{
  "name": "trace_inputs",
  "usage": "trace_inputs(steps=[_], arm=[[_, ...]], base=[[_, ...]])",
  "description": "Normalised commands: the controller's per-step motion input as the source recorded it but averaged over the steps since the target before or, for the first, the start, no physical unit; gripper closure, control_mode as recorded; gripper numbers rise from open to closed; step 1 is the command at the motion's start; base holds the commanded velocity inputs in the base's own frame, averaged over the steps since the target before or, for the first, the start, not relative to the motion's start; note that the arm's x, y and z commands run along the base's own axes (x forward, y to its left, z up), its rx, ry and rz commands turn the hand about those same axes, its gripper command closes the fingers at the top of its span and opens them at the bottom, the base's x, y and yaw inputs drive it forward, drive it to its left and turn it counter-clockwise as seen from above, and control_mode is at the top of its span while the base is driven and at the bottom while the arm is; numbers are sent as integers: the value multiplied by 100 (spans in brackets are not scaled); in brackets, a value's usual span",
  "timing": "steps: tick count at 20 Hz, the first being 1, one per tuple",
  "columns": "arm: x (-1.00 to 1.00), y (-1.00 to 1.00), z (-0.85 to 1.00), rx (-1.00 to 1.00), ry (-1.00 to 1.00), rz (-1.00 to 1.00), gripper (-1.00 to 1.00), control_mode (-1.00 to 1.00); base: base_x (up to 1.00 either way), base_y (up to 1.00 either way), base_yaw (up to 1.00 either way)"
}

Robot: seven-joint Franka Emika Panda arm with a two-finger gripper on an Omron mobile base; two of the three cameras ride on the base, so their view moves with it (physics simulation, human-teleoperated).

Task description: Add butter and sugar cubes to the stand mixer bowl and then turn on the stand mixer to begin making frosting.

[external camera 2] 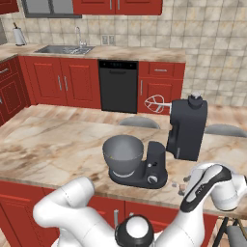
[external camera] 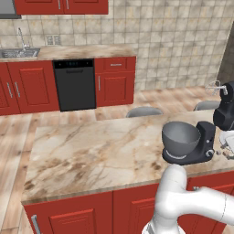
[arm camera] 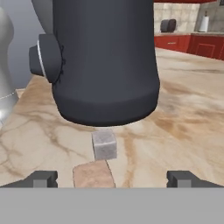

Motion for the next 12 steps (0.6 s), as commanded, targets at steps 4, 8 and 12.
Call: trace_inputs(steps=[4,8,12], arm=[[0,0,-25,0,8,0,-100,-100],[0,0,-27,0,7,0,-100,-100],[-2,0,-28,0,2,0,100,-100]], base=[[0,0,0],[0,0,0],[0,0,0]])
